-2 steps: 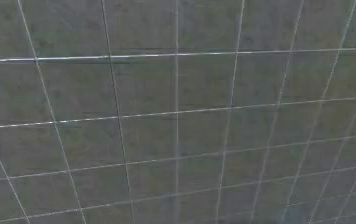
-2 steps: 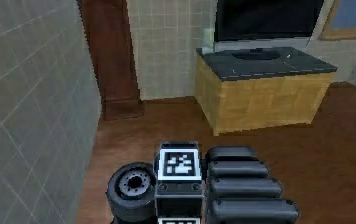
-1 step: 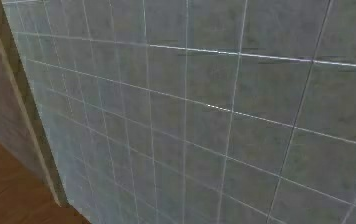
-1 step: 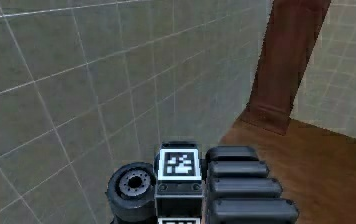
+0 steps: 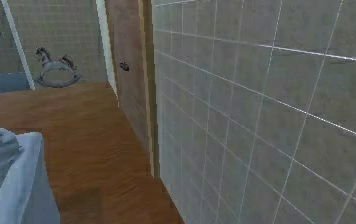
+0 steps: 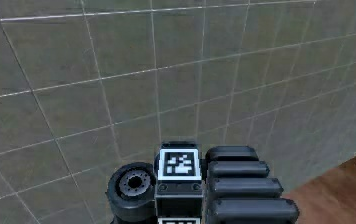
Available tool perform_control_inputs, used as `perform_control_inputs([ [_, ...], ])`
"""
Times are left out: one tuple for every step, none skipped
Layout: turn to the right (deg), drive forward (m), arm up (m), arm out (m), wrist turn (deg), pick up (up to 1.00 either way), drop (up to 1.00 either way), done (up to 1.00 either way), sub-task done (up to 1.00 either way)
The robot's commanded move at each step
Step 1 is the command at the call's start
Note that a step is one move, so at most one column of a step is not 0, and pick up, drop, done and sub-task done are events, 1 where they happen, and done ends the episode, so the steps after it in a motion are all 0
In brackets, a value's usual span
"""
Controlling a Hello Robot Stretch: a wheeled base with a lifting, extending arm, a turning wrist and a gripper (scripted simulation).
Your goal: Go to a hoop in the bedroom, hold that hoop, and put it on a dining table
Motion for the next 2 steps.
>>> perform_control_inputs([
  [0.0,0.40,0.00,0.00,0.0,0.00,0.00,0.00,0.00],
  [-30.0,0.00,0.00,0.00,0.0,0.00,0.00,0.00,0.00],
])
